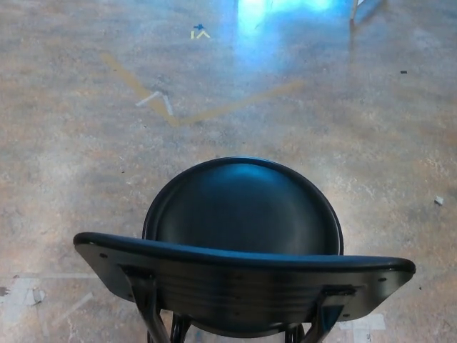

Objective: Use the right hand to rotate the back of the chair to its left.

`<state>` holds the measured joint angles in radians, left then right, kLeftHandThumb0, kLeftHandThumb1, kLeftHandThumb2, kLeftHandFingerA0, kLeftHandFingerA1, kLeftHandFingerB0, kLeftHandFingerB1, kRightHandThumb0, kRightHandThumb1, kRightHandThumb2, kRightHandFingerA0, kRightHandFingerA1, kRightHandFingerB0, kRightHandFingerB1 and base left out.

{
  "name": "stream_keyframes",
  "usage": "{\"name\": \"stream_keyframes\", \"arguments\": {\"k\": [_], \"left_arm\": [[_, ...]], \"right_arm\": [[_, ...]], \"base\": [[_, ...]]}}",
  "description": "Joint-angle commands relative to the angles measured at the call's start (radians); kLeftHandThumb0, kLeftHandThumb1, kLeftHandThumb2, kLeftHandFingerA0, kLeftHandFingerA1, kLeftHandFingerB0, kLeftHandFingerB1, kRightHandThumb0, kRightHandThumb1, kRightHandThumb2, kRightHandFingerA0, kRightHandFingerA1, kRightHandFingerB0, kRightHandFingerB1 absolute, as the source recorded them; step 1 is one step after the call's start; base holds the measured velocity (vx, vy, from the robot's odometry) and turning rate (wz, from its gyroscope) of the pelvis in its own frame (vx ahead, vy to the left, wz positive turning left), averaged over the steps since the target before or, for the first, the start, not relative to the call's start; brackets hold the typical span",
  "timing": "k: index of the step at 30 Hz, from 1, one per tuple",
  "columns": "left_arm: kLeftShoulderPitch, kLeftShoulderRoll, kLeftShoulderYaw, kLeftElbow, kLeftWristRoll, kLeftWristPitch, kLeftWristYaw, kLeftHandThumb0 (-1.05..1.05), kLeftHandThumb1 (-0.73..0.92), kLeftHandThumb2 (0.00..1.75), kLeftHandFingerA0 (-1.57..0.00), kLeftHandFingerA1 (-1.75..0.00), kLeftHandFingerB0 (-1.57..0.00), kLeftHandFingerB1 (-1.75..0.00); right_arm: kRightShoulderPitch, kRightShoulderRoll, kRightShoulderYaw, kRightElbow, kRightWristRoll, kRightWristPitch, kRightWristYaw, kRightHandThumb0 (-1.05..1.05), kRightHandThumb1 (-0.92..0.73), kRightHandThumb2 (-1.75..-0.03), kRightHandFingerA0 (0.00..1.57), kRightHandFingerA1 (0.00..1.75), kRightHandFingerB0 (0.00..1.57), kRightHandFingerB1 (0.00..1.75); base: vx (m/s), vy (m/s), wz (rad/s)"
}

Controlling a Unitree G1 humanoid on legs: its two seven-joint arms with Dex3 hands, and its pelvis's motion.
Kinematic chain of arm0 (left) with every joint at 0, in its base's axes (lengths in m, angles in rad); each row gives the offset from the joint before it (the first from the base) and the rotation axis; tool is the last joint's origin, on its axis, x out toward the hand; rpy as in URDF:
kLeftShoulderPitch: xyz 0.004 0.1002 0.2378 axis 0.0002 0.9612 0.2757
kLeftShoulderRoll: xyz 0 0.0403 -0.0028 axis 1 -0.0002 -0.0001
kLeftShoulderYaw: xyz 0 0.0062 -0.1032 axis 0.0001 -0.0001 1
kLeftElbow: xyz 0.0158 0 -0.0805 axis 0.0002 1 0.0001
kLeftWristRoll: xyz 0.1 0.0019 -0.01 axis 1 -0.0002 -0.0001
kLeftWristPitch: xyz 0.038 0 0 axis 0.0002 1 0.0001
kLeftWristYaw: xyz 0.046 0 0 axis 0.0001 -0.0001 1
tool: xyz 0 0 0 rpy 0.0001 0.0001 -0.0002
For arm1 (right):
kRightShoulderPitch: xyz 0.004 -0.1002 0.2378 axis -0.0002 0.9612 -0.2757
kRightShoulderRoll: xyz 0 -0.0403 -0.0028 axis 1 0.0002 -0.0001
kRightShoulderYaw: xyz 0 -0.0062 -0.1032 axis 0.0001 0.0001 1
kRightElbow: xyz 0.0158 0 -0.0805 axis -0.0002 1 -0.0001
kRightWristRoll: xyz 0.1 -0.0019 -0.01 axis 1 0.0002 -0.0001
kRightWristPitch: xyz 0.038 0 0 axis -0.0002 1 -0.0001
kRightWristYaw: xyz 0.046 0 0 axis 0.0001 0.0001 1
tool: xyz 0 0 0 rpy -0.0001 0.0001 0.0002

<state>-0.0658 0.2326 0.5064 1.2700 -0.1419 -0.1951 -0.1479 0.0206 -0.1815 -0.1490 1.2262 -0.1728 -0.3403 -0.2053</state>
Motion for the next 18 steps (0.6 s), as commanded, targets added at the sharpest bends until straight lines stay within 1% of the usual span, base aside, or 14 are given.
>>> {"name": "stream_keyframes", "arguments": {"k": [1, 3, 9, 10, 11, 14, 15, 16, 17, 18], "left_arm": [[-0.006, 0.014, 0.030, 0.031, -0.049, -0.068, -0.048, -0.53, 0.57, 0.58, -0.62, -0.50, -0.63, -0.49], [-0.010, 0.016, 0.027, 0.035, -0.043, -0.077, -0.051, -0.55, 0.57, 0.57, -0.64, -0.50, -0.62, -0.49], [-0.012, 0.017, 0.023, 0.040, -0.048, -0.084, -0.051, -0.56, 0.55, 0.57, -0.61, -0.51, -0.63, -0.50], [-0.012, 0.016, 0.028, 0.041, -0.055, -0.079, -0.052, -0.54, 0.56, 0.57, -0.62, -0.51, -0.63, -0.49], [-0.012, 0.016, 0.028, 0.043, -0.056, -0.077, -0.052, -0.54, 0.57, 0.58, -0.60, -0.51, -0.61, -0.49], [-0.011, 0.016, 0.025, 0.044, -0.055, -0.078, -0.052, -0.54, 0.57, 0.58, -0.60, -0.51, -0.61, -0.49], [-0.011, 0.016, 0.024, 0.044, -0.055, -0.078, -0.052, -0.54, 0.57, 0.58, -0.60, -0.51, -0.61, -0.49], [-0.005, 0.017, 0.021, 0.045, -0.052, -0.086, -0.052, -0.55, 0.56, 0.57, -0.59, -0.51, -0.58, -0.48], [-0.003, 0.018, 0.020, 0.045, -0.051, -0.090, -0.053, -0.55, 0.56, 0.57, -0.59, -0.51, -0.58, -0.48], [-0.003, 0.018, 0.019, 0.045, -0.051, -0.090, -0.053, -0.55, 0.56, 0.57, -0.59, -0.51, -0.58, -0.48]], "right_arm": [[-0.008, 0.007, -0.018, 0.035, 0.026, -0.117, -0.065, -0.54, -0.53, -0.84, 0.00, 0.23, 0.00, 0.21], [-0.017, 0.013, -0.031, 0.040, 0.039, -0.131, -0.058, -0.54, -0.52, -0.84, 0.00, 0.22, 0.00, 0.20], [-0.026, 0.007, -0.022, 0.045, 0.032, -0.134, -0.058, -0.56, -0.54, -0.85, 0.00, 0.20, 0.00, 0.19], [-0.033, 0.001, -0.021, 0.036, 0.031, -0.146, -0.065, -0.51, -0.67, -0.79, 0.01, 0.15, 0.01, 0.14], [-0.038, -0.004, -0.020, 0.030, 0.029, -0.153, -0.072, -0.54, -0.65, -0.79, 0.00, 0.14, 0.00, 0.13], [-0.040, -0.008, -0.017, 0.029, 0.028, -0.158, -0.079, -0.54, -0.65, -0.79, 0.00, 0.14, 0.00, 0.13], [-0.040, -0.008, -0.016, 0.029, 0.029, -0.158, -0.079, -0.68, -0.60, -0.90, 0.00, 0.13, 0.00, 0.14], [-0.043, -0.026, -0.010, -0.015, 0.019, -0.219, -0.091, -0.58, -0.62, -0.76, 0.00, 0.11, 0.00, 0.10], [-0.044, -0.035, -0.007, -0.035, 0.015, -0.245, -0.097, -0.58, -0.62, -0.76, 0.00, 0.11, 0.00, 0.10], [-0.042, -0.035, -0.005, -0.038, 0.015, -0.245, -0.097, -0.58, -0.62, -0.76, 0.00, 0.11, 0.00, 0.10]], "base": [[0.00, 0.000, 0.00], [0.00, 0.000, 0.00], [0.00, 0.000, 0.00], [0.00, 0.000, 0.00], [0.00, 0.000, 0.00], [0.00, 0.000, 0.00], [0.00, 0.000, 0.00], [0.00, 0.000, 0.00], [0.00, 0.000, 0.00], [0.00, 0.000, 0.00]]}}
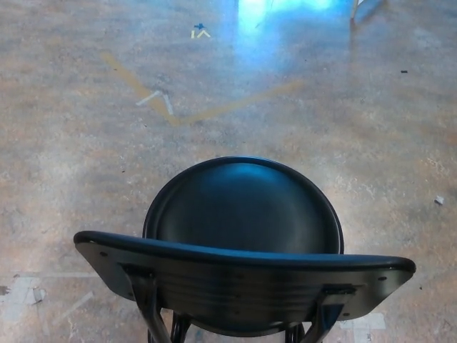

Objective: Use the right hand to rotate the back of the chair to its left.

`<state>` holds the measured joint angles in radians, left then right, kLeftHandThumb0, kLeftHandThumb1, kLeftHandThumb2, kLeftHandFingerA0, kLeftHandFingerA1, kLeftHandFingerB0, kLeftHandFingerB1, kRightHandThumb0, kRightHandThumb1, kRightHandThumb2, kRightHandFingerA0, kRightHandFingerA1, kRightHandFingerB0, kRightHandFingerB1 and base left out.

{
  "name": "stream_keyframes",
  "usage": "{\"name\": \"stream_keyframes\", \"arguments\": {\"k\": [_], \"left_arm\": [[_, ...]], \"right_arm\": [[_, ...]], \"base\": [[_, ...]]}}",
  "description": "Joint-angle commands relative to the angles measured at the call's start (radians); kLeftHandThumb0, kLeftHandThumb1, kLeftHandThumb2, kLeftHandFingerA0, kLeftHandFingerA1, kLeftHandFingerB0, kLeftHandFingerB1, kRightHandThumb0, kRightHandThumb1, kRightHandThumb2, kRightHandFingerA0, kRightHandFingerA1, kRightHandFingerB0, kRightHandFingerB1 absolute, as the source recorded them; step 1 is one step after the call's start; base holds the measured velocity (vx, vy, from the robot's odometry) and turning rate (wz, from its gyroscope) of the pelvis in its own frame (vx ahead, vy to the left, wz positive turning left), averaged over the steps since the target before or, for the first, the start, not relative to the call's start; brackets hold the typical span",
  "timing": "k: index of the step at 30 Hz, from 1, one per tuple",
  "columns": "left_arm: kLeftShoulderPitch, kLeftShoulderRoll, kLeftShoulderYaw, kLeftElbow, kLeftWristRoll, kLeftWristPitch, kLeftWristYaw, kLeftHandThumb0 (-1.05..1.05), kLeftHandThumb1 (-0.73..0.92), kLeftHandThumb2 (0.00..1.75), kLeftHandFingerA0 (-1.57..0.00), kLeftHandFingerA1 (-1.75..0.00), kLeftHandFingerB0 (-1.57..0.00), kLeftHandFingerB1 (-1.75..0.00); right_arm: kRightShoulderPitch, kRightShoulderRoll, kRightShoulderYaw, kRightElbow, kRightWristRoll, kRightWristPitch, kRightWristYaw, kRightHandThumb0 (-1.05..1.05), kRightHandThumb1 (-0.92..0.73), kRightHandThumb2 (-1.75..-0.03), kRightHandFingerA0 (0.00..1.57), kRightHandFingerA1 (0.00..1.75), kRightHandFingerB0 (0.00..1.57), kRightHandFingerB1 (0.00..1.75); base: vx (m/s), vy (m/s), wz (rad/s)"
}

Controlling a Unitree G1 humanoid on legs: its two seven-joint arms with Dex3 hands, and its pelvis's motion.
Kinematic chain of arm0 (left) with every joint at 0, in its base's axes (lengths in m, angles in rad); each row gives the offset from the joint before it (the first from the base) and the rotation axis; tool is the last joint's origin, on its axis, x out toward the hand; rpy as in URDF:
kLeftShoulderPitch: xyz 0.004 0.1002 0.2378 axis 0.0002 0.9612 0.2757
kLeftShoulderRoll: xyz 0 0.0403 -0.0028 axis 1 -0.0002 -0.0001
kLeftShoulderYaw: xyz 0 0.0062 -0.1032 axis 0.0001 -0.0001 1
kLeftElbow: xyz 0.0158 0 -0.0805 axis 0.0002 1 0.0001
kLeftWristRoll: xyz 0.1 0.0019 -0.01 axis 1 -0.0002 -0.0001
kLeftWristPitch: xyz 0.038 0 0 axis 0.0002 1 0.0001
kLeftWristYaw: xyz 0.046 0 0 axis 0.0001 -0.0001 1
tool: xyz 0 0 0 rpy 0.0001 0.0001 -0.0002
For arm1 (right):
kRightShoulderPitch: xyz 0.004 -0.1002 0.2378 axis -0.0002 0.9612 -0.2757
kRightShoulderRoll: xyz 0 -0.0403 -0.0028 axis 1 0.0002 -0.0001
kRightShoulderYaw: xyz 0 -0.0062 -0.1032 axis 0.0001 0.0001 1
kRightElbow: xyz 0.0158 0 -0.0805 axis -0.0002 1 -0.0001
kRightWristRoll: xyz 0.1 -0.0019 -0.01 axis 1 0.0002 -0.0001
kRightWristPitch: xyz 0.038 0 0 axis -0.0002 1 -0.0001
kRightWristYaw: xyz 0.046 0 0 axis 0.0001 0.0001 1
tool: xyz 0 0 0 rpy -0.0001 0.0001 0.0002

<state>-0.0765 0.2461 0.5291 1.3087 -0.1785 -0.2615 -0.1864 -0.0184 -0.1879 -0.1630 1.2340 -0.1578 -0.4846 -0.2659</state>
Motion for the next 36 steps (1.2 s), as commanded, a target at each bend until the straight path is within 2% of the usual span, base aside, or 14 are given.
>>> {"name": "stream_keyframes", "arguments": {"k": [1, 4, 11, 12, 13, 14, 16, 17, 18, 23, 24, 25, 26, 36], "left_arm": [[0.008, 0.004, -0.004, 0.007, -0.015, -0.024, -0.014, -0.55, 0.56, 0.57, -0.59, -0.51, -0.58, -0.48], [0.008, 0.005, -0.001, 0.006, -0.021, -0.028, -0.023, -0.56, 0.56, 0.57, -0.59, -0.51, -0.55, -0.47], [0.002, 0.006, 0.002, 0.007, -0.024, -0.023, -0.023, -0.54, 0.56, 0.57, -0.59, -0.51, -0.56, -0.47], [0.000, 0.007, 0.000, 0.007, -0.021, -0.022, -0.020, -0.57, 0.56, 0.57, -0.59, -0.51, -0.54, -0.47], [-0.001, 0.008, -0.001, 0.007, -0.020, -0.021, -0.018, -0.57, 0.56, 0.57, -0.59, -0.51, -0.54, -0.47], [-0.001, 0.007, -0.002, 0.007, -0.020, -0.023, -0.018, -0.54, 0.44, 0.88, -0.57, -0.65, -0.43, -0.57], [-0.001, 0.007, -0.001, 0.007, -0.021, -0.025, -0.017, -0.54, 0.44, 0.88, -0.57, -0.65, -0.43, -0.57], [-0.002, 0.007, 0.000, 0.008, -0.021, -0.022, -0.011, -0.54, 0.57, 0.57, -0.61, -0.51, -0.58, -0.48], [-0.002, 0.009, -0.001, 0.008, -0.019, -0.020, -0.011, -0.54, 0.58, 0.57, -0.60, -0.51, -0.57, -0.48], [-0.002, 0.008, 0.006, 0.008, -0.028, -0.019, -0.021, -0.53, 0.56, 0.57, -0.59, -0.52, -0.58, -0.49], [-0.003, 0.010, 0.005, 0.008, -0.026, -0.016, -0.022, -0.56, 0.46, 0.88, -0.57, -0.64, -0.46, -0.57], [-0.004, 0.012, 0.004, 0.009, -0.024, -0.012, -0.024, -0.56, 0.46, 0.88, -0.57, -0.64, -0.46, -0.57], [-0.004, 0.011, 0.005, 0.008, -0.025, -0.016, -0.025, -0.57, 0.56, 0.57, -0.59, -0.51, -0.55, -0.48], [-0.004, 0.008, 0.006, 0.008, -0.023, -0.019, -0.016, -0.52, 0.56, 0.57, -0.60, -0.51, -0.57, -0.48]], "right_arm": [[-0.002, -0.028, 0.010, -0.047, 0.001, -0.101, -0.037, -0.58, -0.62, -0.76, 0.00, 0.11, 0.00, 0.10], [0.003, -0.053, 0.005, -0.172, 0.017, -0.167, 0.007, -0.89, -0.60, -0.90, 0.00, 0.01, 0.00, 0.01], [0.089, -0.123, 0.124, -0.406, -0.069, -0.195, 0.053, -0.94, -0.48, -0.89, 0.00, 0.00, 0.00, 0.00], [0.101, -0.124, 0.133, -0.432, -0.069, -0.191, 0.060, -0.95, -0.59, -0.59, 0.00, 0.00, 0.00, 0.00], [0.110, -0.126, 0.139, -0.452, -0.065, -0.184, 0.063, -0.95, -0.59, -0.59, 0.00, 0.00, 0.00, 0.00], [0.129, -0.127, 0.152, -0.491, -0.065, -0.177, 0.075, -0.92, -0.42, -0.83, 0.00, 0.00, 0.00, 0.00], [0.140, -0.128, 0.160, -0.517, -0.062, -0.167, 0.082, -0.92, -0.42, -0.83, 0.00, 0.00, 0.00, 0.00], [0.185, -0.135, 0.186, -0.605, -0.081, -0.150, 0.106, -0.92, -0.41, -0.83, 0.00, 0.00, 0.00, 0.00], [0.202, -0.139, 0.196, -0.640, -0.092, -0.138, 0.105, -0.93, -0.55, -0.58, 0.00, 0.00, 0.00, 0.00], [0.251, -0.157, 0.227, -0.750, -0.102, -0.094, 0.151, -0.94, -0.54, -0.58, 0.00, 0.00, 0.00, 0.00], [0.265, -0.161, 0.237, -0.782, -0.114, -0.085, 0.156, -0.96, -0.55, -0.56, 0.00, 0.00, 0.00, 0.00], [0.283, -0.168, 0.252, -0.824, -0.134, -0.076, 0.163, -0.96, -0.55, -0.56, 0.00, 0.00, 0.00, 0.00], [0.290, -0.171, 0.257, -0.842, -0.140, -0.069, 0.167, -0.97, -0.55, -0.57, 0.00, 0.00, 0.00, 0.00], [0.361, -0.187, 0.327, -1.119, -0.248, 0.037, 0.201, -0.96, -0.51, -0.57, 0.00, 0.00, 0.00, 0.00]], "base": [[0.00, 0.000, 0.00], [0.00, 0.000, 0.00], [0.00, 0.000, 0.00], [0.00, 0.000, 0.00], [0.00, 0.000, 0.00], [0.00, 0.000, 0.00], [0.00, 0.000, 0.00], [0.00, 0.000, 0.00], [0.00, 0.000, 0.00], [0.00, 0.000, 0.00], [0.00, 0.000, 0.00], [0.00, 0.000, 0.00], [0.00, 0.000, 0.00], [0.00, 0.000, 0.00]]}}
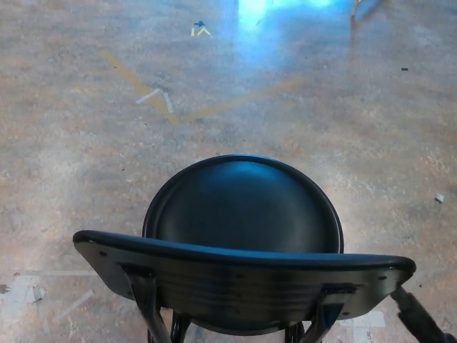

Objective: Use the right hand to rotate the back of the chair to its left.

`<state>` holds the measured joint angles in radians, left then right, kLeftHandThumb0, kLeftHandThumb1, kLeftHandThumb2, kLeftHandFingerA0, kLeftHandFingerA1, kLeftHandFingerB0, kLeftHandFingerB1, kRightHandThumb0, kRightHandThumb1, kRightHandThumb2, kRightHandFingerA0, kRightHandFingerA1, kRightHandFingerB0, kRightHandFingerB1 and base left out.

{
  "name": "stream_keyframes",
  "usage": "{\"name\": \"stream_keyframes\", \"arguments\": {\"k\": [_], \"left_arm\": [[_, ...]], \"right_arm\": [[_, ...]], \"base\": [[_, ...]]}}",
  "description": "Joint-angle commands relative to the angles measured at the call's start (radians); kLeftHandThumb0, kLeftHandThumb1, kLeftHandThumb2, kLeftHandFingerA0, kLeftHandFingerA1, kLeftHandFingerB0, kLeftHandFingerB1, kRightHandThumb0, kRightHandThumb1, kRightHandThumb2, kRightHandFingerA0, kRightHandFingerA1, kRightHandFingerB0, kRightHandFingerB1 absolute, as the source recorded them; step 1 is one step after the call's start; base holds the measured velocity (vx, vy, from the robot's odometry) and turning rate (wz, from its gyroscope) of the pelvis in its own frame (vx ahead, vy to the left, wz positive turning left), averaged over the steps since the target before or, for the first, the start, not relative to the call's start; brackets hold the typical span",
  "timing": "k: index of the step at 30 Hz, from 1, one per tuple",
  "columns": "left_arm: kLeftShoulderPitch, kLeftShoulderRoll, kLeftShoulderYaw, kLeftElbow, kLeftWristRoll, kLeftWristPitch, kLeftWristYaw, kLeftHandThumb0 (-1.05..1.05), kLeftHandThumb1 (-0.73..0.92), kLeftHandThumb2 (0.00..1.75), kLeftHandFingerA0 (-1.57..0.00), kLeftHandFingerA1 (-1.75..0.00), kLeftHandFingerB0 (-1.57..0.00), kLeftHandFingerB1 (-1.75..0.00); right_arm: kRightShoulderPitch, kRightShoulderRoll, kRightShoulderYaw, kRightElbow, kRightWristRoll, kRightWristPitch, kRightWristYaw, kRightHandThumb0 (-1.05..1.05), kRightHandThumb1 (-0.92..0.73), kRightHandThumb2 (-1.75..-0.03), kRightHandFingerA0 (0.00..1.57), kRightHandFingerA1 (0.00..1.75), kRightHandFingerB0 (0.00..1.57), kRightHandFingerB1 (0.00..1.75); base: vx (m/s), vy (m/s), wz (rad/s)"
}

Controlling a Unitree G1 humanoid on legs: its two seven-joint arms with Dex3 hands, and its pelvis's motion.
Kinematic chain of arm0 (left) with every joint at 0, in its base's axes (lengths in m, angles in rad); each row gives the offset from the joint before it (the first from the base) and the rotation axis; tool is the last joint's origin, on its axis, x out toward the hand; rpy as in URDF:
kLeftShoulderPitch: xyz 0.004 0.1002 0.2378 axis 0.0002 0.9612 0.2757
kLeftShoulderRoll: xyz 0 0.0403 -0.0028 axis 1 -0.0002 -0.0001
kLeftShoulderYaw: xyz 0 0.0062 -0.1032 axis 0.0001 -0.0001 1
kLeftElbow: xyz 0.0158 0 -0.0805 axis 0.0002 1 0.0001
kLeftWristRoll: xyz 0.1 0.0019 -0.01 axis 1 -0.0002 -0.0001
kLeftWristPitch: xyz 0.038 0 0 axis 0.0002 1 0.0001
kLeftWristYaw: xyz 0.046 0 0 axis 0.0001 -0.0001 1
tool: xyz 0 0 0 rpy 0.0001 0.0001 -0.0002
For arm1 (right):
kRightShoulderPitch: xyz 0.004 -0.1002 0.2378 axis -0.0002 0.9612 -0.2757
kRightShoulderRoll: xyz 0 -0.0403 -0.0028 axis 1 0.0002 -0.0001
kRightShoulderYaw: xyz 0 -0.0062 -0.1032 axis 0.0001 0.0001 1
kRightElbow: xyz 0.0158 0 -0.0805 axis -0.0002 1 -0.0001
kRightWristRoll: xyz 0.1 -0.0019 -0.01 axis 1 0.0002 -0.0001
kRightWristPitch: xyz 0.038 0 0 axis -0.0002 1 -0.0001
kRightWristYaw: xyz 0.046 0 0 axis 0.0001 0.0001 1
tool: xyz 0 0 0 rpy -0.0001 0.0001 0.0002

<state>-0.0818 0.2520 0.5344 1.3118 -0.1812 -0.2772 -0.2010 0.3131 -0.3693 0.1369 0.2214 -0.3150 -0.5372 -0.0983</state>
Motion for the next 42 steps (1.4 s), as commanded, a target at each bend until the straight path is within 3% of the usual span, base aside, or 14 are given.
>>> {"name": "stream_keyframes", "arguments": {"k": [1, 4, 5, 6, 10, 11, 12, 13, 14, 33, 34, 35, 36, 42], "left_arm": [[0.002, 0.002, 0.001, 0.005, -0.021, -0.003, -0.002, -0.52, 0.57, 0.57, -0.60, -0.51, -0.57, -0.48], [0.002, 0.001, 0.002, 0.005, -0.021, -0.005, 0.003, -0.55, 0.55, 0.58, -0.63, -0.52, -0.58, -0.48], [0.002, 0.001, 0.005, 0.005, -0.025, -0.001, 0.004, -0.51, 0.45, 0.88, -0.61, -0.66, -0.48, -0.58], [0.002, 0.002, 0.006, 0.005, -0.024, 0.000, 0.005, -0.54, 0.56, 0.58, -0.63, -0.52, -0.59, -0.49], [0.001, 0.004, -0.003, 0.005, -0.016, -0.004, -0.001, -0.53, 0.57, 0.57, -0.60, -0.52, -0.57, -0.48], [0.000, 0.004, -0.002, 0.006, -0.017, -0.002, -0.002, -0.54, 0.55, 0.57, -0.62, -0.51, -0.60, -0.49], [-0.001, 0.004, -0.004, 0.006, -0.016, 0.000, 0.002, -0.53, 0.57, 0.57, -0.62, -0.51, -0.60, -0.49], [0.000, 0.004, -0.009, 0.005, -0.011, -0.005, 0.004, -0.53, 0.57, 0.57, -0.62, -0.51, -0.60, -0.49], [0.001, 0.005, -0.011, 0.005, -0.009, -0.009, 0.001, -0.54, 0.58, 0.57, -0.61, -0.51, -0.59, -0.49], [-0.003, 0.026, -0.018, 0.007, -0.008, 0.002, 0.016, -0.54, 0.55, 0.57, -0.64, -0.52, -0.61, -0.49], [0.005, 0.022, -0.018, 0.006, -0.010, -0.001, 0.002, -0.53, 0.48, 0.89, -0.55, -0.65, -0.49, -0.59], [0.006, 0.021, -0.018, 0.005, -0.011, -0.001, 0.001, -0.53, 0.48, 0.89, -0.55, -0.65, -0.49, -0.59], [0.009, 0.019, -0.019, 0.005, -0.010, -0.010, 0.000, -0.53, 0.57, 0.57, -0.61, -0.52, -0.58, -0.48], [0.019, 0.012, -0.027, 0.003, -0.002, -0.023, 0.009, -0.54, 0.57, 0.57, -0.60, -0.52, -0.57, -0.48]], "right_arm": [[0.034, -0.005, 0.032, -0.128, -0.094, 0.101, 0.040, -0.93, -0.51, -0.56, 0.00, 0.00, 0.00, 0.00], [0.044, 0.003, 0.072, -0.223, -0.116, 0.134, 0.075, -0.95, -0.50, -0.57, 0.00, 0.00, 0.00, 0.00], [0.042, 0.008, 0.084, -0.231, -0.127, 0.132, 0.072, -0.99, -0.51, -0.58, 0.00, 0.00, 0.00, 0.00], [0.040, 0.012, 0.100, -0.252, -0.141, 0.144, 0.077, -1.00, -0.53, -0.59, 0.00, 0.00, 0.00, 0.00], [0.021, 0.028, 0.160, -0.321, -0.183, 0.202, 0.110, -0.93, -0.49, -0.56, 0.00, 0.00, 0.00, 0.00], [0.008, 0.038, 0.183, -0.329, -0.193, 0.210, 0.119, -0.88, -0.56, -0.96, 0.00, 0.09, 0.00, 0.00], [-0.012, 0.051, 0.213, -0.326, -0.206, 0.214, 0.124, -0.88, -0.55, -0.96, 0.00, 0.11, 0.00, 0.02], [-0.021, 0.057, 0.228, -0.326, -0.214, 0.223, 0.127, -0.88, -0.55, -0.96, 0.00, 0.11, 0.00, 0.02], [-0.036, 0.065, 0.248, -0.321, -0.223, 0.226, 0.132, -0.94, -0.49, -0.56, 0.00, 0.00, 0.00, 0.00], [-0.504, 0.410, 0.592, 0.058, -0.272, 0.390, 0.268, -1.04, -0.54, -0.58, 0.00, 0.00, 0.00, 0.00], [-0.651, 0.535, 0.621, 0.223, -0.298, 0.438, 0.270, -1.04, -0.58, -0.59, 0.00, 0.00, 0.00, 0.00], [-0.674, 0.549, 0.627, 0.250, -0.296, 0.442, 0.266, -1.04, -0.58, -0.59, 0.00, 0.00, 0.00, 0.00], [-0.717, 0.584, 0.627, 0.299, -0.282, 0.441, 0.262, -0.95, -0.54, -0.99, 0.00, 0.32, 0.00, 0.23], [-0.737, 0.562, 0.626, 0.298, -0.259, 0.419, 0.217, -1.05, -0.58, -0.99, 0.00, 0.36, 0.00, 0.29]], "base": [[0.00, 0.000, 0.00], [0.00, 0.000, 0.00], [0.00, 0.000, 0.00], [0.00, 0.000, 0.00], [0.00, 0.000, 0.00], [0.00, 0.000, 0.00], [0.00, 0.000, 0.00], [0.00, 0.000, 0.00], [0.00, 0.000, 0.00], [0.00, 0.000, -0.01], [0.00, 0.000, 0.00], [0.00, 0.000, 0.00], [0.00, 0.000, 0.00], [0.00, 0.000, 0.00]]}}
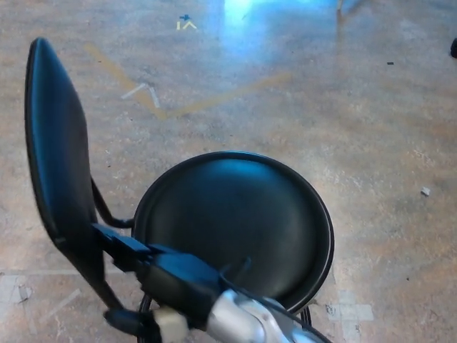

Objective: Use the right hand to rotate the back of the chair to its left.

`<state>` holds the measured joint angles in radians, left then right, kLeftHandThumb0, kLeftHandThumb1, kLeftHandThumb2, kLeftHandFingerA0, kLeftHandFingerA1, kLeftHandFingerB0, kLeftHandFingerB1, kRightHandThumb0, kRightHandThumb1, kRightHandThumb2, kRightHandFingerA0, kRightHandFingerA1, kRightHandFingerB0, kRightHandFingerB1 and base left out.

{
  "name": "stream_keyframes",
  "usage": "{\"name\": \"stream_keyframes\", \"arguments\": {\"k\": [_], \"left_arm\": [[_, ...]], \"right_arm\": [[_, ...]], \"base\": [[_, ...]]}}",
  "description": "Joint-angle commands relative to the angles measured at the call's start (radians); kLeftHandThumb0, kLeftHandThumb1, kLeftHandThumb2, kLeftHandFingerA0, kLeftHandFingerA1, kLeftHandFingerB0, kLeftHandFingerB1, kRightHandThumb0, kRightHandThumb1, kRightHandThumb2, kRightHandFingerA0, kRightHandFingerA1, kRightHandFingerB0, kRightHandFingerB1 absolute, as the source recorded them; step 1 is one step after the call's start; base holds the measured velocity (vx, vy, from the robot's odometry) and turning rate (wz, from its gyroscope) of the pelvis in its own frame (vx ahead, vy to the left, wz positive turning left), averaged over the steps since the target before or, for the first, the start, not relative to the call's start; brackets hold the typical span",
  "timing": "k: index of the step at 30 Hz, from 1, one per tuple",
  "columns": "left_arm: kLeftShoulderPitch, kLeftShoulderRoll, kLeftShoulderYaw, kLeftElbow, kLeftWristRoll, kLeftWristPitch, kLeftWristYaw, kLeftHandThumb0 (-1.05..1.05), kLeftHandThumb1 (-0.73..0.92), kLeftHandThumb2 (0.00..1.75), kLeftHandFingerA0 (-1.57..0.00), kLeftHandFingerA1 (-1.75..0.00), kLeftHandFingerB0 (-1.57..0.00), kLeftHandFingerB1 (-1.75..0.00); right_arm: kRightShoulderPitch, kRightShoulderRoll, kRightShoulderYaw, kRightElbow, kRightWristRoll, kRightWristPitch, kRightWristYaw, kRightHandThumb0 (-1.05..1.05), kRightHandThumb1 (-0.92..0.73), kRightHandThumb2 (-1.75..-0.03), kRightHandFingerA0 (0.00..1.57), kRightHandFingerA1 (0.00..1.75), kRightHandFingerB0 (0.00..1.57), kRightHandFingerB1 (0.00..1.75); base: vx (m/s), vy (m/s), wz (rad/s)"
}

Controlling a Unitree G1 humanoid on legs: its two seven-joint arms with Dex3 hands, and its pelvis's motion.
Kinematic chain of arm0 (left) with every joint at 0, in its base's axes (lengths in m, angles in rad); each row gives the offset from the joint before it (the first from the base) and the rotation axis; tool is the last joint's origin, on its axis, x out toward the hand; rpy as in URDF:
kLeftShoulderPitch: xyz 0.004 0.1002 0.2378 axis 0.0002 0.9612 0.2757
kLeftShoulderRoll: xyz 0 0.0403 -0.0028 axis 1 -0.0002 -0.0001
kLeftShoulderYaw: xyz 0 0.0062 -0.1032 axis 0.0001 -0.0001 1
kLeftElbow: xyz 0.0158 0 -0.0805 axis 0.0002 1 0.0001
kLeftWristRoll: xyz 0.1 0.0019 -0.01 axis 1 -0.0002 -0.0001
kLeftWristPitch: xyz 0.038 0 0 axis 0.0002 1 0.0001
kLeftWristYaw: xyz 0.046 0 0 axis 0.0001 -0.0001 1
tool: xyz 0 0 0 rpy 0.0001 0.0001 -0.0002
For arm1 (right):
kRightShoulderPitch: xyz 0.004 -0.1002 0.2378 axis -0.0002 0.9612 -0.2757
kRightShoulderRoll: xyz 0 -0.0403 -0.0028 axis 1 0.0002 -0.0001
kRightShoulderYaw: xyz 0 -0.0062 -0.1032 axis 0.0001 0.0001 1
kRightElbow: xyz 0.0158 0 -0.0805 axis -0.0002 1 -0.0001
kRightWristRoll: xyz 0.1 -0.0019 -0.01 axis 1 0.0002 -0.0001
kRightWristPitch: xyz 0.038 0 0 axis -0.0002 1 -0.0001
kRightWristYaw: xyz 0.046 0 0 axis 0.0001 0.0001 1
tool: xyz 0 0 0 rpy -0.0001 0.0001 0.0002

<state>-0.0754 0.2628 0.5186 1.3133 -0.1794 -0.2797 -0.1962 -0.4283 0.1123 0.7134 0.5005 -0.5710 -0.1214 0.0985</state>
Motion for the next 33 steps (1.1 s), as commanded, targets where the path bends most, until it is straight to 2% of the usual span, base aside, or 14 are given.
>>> {"name": "stream_keyframes", "arguments": {"k": [1, 3, 6, 8, 10, 11, 12, 14, 16, 21, 23, 27, 28, 33], "left_arm": [[0.012, 0.001, -0.012, 0.001, -0.005, -0.021, 0.004, -0.54, 0.57, 0.57, -0.60, -0.52, -0.57, -0.48], [0.012, 0.002, -0.013, 0.001, -0.006, -0.021, 0.004, -0.54, 0.57, 0.57, -0.60, -0.52, -0.57, -0.48], [0.011, 0.009, 0.001, 0.003, -0.022, -0.013, -0.003, -0.53, 0.59, 0.58, -0.60, -0.51, -0.57, -0.48], [0.011, 0.009, 0.002, 0.003, -0.021, -0.013, -0.003, -0.53, 0.59, 0.58, -0.60, -0.51, -0.57, -0.48], [0.006, 0.004, 0.007, 0.004, -0.024, -0.007, 0.000, -0.52, 0.58, 0.57, -0.61, -0.51, -0.62, -0.49], [0.006, 0.004, 0.007, 0.004, -0.024, -0.007, 0.000, -0.52, 0.58, 0.57, -0.61, -0.51, -0.62, -0.49], [0.000, -0.001, 0.011, 0.005, -0.028, -0.002, -0.001, -0.51, 0.58, 0.57, -0.63, -0.51, -0.60, -0.48], [0.000, -0.006, 0.014, 0.005, -0.029, -0.002, -0.001, -0.51, 0.58, 0.57, -0.63, -0.51, -0.60, -0.48], [0.005, -0.009, 0.010, 0.004, -0.023, -0.017, -0.006, -0.53, 0.57, 0.57, -0.61, -0.52, -0.59, -0.49], [0.004, -0.011, 0.013, 0.005, -0.024, -0.013, -0.001, -0.53, 0.57, 0.58, -0.61, -0.52, -0.58, -0.48], [-0.001, -0.013, 0.017, 0.007, -0.028, 0.000, -0.001, -0.53, 0.58, 0.57, -0.62, -0.51, -0.60, -0.48], [-0.002, -0.014, 0.021, 0.007, -0.030, 0.004, 0.001, -0.52, 0.58, 0.57, -0.61, -0.51, -0.62, -0.49], [-0.001, -0.014, 0.018, 0.007, -0.027, 0.002, 0.002, -0.53, 0.58, 0.57, -0.61, -0.51, -0.60, -0.48], [-0.005, -0.008, 0.013, 0.005, -0.020, -0.004, -0.002, -0.53, 0.58, 0.57, -0.63, -0.52, -0.59, -0.49]], "right_arm": [[0.003, 0.080, 0.051, 0.020, -0.001, 0.004, 0.019, -1.05, -0.58, -0.99, 0.00, 0.36, 0.00, 0.29], [0.001, 0.079, 0.054, 0.020, 0.001, 0.005, 0.016, -1.05, -0.58, -0.99, 0.00, 0.36, 0.00, 0.29], [0.109, -0.045, 0.000, -0.102, 0.028, -0.027, -0.012, -1.05, -0.58, -1.01, 0.00, 0.38, 0.00, 0.29], [0.119, -0.049, -0.003, -0.116, 0.026, -0.023, -0.007, -1.05, -0.58, -1.01, 0.00, 0.38, 0.00, 0.29], [0.312, -0.209, -0.104, -0.307, 0.046, -0.040, -0.052, -1.05, -0.63, -1.02, 0.00, 0.29, 0.00, 0.21], [0.317, -0.210, -0.106, -0.316, 0.044, -0.037, -0.048, -1.05, -0.63, -1.02, 0.00, 0.29, 0.00, 0.21], [0.429, -0.294, -0.185, -0.389, 0.056, -0.077, -0.096, -1.05, -0.63, -1.00, 0.00, 0.27, 0.00, 0.17], [0.447, -0.305, -0.199, -0.410, 0.054, -0.078, -0.090, -1.05, -0.63, -1.00, 0.00, 0.27, 0.00, 0.17], [0.592, -0.399, -0.320, -0.426, 0.053, -0.150, -0.201, -1.03, -0.62, -0.90, 0.00, 0.11, 0.00, 0.01], [0.667, -0.423, -0.399, -0.429, 0.043, -0.171, -0.239, -0.98, -0.60, -0.88, 0.00, 0.09, 0.00, 0.01], [0.744, -0.447, -0.584, -0.177, 0.126, -0.261, -0.427, -0.83, -0.67, -0.90, 0.00, 0.05, 0.00, 0.00], [0.726, -0.441, -0.640, -0.052, 0.137, -0.299, -0.451, -0.80, -0.67, -0.89, 0.00, 0.06, 0.00, 0.00], [0.700, -0.445, -0.661, 0.043, 0.148, -0.289, -0.453, -0.69, -0.66, -0.90, 0.00, 0.14, 0.00, 0.08], [0.580, -0.421, -0.717, 0.400, 0.197, -0.247, -0.436, -0.68, -0.69, -0.94, 0.00, 0.16, 0.00, 0.12]], "base": [[0.00, 0.000, 0.00], [0.00, 0.000, 0.00], [0.00, 0.000, 0.03], [0.00, 0.000, 0.00], [0.00, 0.000, 0.00], [0.00, 0.000, 0.08], [0.00, 0.000, 0.08], [0.00, 0.000, 0.00], [0.00, 0.000, 0.00], [0.00, 0.000, 0.00], [0.00, 0.000, 0.00], [0.00, 0.000, 0.00], [0.00, 0.000, 0.00], [0.00, 0.000, 0.00]]}}
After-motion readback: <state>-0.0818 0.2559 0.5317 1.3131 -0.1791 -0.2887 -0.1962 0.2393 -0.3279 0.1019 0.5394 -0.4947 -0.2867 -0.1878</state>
